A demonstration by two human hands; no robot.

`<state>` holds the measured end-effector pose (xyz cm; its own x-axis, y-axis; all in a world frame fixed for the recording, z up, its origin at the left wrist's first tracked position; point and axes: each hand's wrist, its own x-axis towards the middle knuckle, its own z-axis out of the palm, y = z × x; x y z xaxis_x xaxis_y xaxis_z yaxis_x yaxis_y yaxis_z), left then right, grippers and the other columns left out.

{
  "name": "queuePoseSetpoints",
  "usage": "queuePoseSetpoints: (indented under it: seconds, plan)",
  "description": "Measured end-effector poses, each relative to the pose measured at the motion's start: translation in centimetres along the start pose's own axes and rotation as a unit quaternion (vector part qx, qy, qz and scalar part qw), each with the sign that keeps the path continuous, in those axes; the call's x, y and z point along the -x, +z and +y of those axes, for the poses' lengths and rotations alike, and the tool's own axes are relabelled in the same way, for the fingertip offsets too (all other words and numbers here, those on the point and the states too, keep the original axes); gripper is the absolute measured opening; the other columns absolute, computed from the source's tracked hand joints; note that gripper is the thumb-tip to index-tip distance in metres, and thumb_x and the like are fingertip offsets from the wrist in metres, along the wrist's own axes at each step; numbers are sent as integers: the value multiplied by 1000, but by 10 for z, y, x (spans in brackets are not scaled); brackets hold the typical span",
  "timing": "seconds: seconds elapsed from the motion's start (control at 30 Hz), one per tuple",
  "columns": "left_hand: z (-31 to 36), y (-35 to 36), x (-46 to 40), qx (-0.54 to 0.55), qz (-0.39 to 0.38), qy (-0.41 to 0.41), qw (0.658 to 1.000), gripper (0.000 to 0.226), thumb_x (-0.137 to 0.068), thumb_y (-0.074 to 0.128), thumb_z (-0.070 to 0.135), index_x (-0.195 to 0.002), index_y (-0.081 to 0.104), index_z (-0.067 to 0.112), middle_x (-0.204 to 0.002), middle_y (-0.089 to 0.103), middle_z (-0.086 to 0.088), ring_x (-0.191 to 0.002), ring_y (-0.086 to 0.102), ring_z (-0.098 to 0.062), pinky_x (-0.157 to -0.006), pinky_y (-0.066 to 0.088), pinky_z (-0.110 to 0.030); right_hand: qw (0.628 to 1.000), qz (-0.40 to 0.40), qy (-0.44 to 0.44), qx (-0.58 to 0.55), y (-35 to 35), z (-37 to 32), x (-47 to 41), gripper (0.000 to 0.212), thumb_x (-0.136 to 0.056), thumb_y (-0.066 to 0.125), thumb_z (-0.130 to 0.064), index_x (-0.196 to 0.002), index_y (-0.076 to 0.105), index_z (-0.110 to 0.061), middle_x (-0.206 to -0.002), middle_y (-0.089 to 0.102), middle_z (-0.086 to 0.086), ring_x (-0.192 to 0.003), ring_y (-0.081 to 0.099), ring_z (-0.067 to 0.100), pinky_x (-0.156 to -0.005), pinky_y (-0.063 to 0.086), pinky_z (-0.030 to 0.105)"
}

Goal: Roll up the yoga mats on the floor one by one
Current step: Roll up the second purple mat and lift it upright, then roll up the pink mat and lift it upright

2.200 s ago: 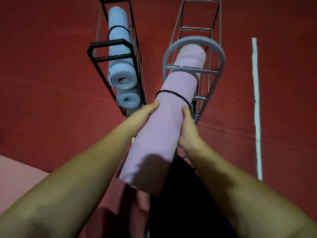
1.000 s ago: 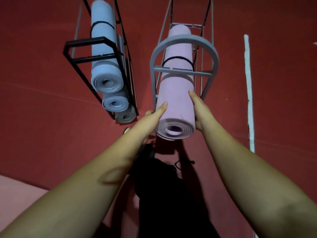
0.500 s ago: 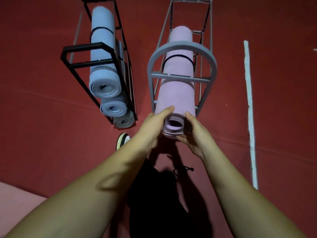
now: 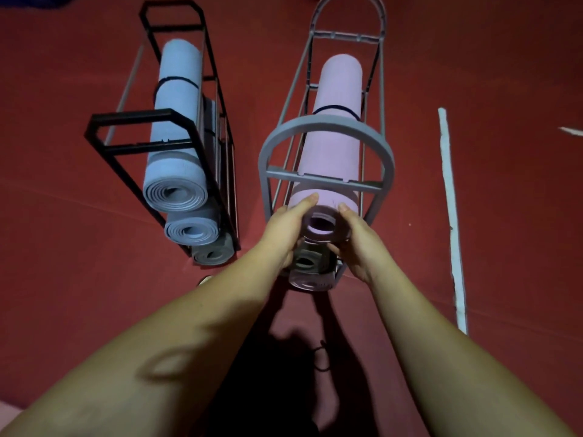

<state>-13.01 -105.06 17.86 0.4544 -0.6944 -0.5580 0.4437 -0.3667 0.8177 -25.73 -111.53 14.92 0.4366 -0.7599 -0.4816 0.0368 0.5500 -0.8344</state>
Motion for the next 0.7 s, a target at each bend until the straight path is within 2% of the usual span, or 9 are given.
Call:
queuePoseSetpoints:
  seconds: [0.1, 0.23, 0.3, 0.37, 0.43, 0.5, 0.6, 0.7]
  plan:
    - [-8, -7, 0, -42, -11, 17, 999, 64, -77, 71, 64, -123, 58, 21, -109, 73, -5, -83, 70, -17, -67, 56, -27, 999, 11, -13, 35, -2, 8, 1, 50, -89, 63, -54, -128, 59, -22, -120, 70, 0, -108, 69, 18, -81, 55, 31]
    - [-9, -22, 16, -99, -11, 6, 995, 61, -87, 51, 71, -121, 56, 21, -97, 65, 0, -78, 63, -17, -64, 53, -26, 1000, 12, 5, 26, 1, 18, 20, 60, -83, 64, -64, -131, 54, -30, -126, 67, -3, -113, 66, 17, -96, 51, 41]
    - [-10, -34, 29, -109, -7, -5, 994, 55, -91, 44, 70, -115, 59, 23, -91, 60, 1, -79, 60, -18, -66, 52, -27, 999, 28, 29, 25, -2, 30, 33, 66, -76, 68, -69, -128, 57, -29, -122, 69, 0, -110, 67, 18, -98, 49, 41]
    - [-12, -59, 52, -103, 6, -16, 995, 44, -95, 43, 64, -104, 59, 23, -91, 60, 2, -77, 59, -19, -68, 50, -28, 996, 57, 62, 37, 4, 45, 57, 50, -84, 66, -59, -116, 63, -20, -108, 72, 2, -92, 71, 17, -86, 52, 35]
    - [-18, -87, 75, -110, 9, -31, 993, 41, -98, 47, 55, -112, 60, 19, -103, 64, -3, -68, 59, -17, -64, 49, -26, 990, 79, 98, 59, 16, 60, 80, 28, -95, 60, -39, -113, 62, -16, -93, 68, 2, -76, 66, 15, -75, 49, 31]
    - [-27, -133, 111, -129, 19, -46, 990, 44, -99, 50, 49, -125, 57, 13, -113, 63, -8, -63, 59, -18, -58, 46, -23, 986, 41, 122, 110, 53, 75, 111, 25, -97, 56, -29, -117, 61, -15, -86, 66, 1, -71, 60, 13, -68, 46, 28]
    - [-36, -195, 169, -137, 38, -33, 989, 27, -101, 51, 39, -108, 62, 15, -101, 63, -10, -63, 56, -20, -61, 42, -26, 971, -82, 128, 185, 123, 86, 151, 20, -99, 52, -27, -107, 65, -15, -82, 64, 0, -67, 56, 11, -62, 42, 25]
    - [-47, -262, 245, -135, 96, -18, 986, 28, -102, 49, 37, -101, 62, 12, -97, 66, -9, -63, 57, -20, -61, 43, -26, 933, -207, 87, 283, 202, 97, 206, 16, -99, 50, -26, -89, 61, -19, -77, 62, -2, -63, 53, 11, -59, 39, 25]
